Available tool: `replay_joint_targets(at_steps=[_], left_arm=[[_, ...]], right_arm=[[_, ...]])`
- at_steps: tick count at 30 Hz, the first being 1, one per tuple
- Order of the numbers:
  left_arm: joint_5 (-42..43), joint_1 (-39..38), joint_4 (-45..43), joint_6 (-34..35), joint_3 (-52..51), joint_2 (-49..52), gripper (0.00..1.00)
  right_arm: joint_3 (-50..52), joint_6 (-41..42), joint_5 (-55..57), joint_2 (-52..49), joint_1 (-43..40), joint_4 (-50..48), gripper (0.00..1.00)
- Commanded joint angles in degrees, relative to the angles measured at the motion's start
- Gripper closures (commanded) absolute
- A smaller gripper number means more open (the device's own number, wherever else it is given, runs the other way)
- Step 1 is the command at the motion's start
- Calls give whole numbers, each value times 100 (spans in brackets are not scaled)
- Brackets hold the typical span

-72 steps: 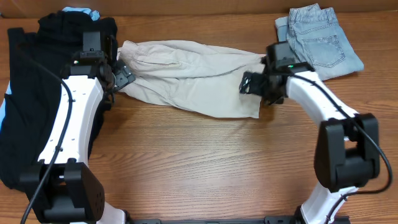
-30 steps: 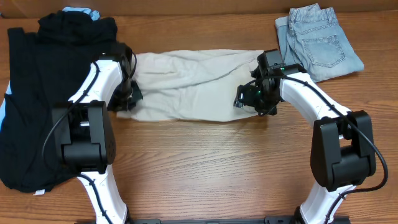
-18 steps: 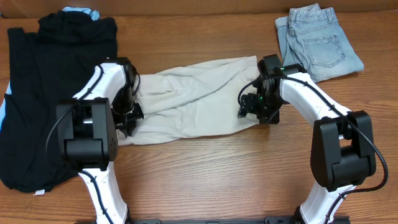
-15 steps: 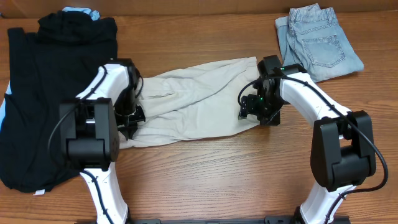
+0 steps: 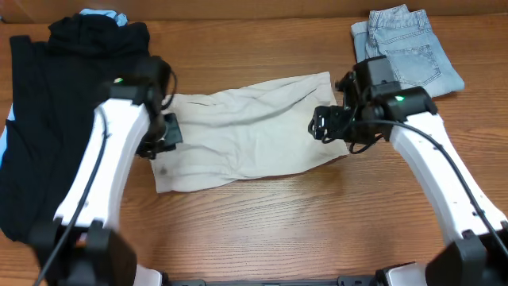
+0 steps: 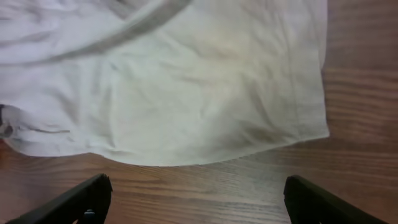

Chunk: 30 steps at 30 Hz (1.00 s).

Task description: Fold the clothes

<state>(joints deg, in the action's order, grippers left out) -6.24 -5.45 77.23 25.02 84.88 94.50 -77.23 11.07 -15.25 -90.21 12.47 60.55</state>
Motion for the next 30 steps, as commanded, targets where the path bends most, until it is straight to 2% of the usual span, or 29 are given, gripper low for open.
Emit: replay_joint_targets(at_steps=[1, 4, 8, 11, 14, 20, 23, 26, 30], left_arm=[[-39, 114, -179, 31, 37, -240, 72], [-31, 131, -535, 28, 35, -188, 73], [31, 59, -909, 31, 35, 94, 81], [26, 52, -876, 120, 35, 402, 82], [-87, 129, -553, 439, 33, 737, 89], [-153, 529, -391, 673, -273, 881, 86], [-120, 739, -428, 634, -612, 863, 85], [4, 992, -717, 472, -1191, 769, 85], [632, 1349, -1473, 120, -1965, 533, 85]], right_arm=[[-37, -127, -28, 13, 0, -212, 7], [9, -129, -24, -103, 2, -748, 8], [9, -87, 50, -369, 0, -1335, 12], [9, 59, 144, -579, -22, -1397, 12], [9, 66, 144, -750, -31, -1261, 11], [7, -407, -87, -822, 28, -1191, 0], [9, -409, -26, -850, 28, -1325, 0], [7, -407, -31, -935, 33, -1453, 0], [9, -407, -42, -1097, 33, -1504, 0]])
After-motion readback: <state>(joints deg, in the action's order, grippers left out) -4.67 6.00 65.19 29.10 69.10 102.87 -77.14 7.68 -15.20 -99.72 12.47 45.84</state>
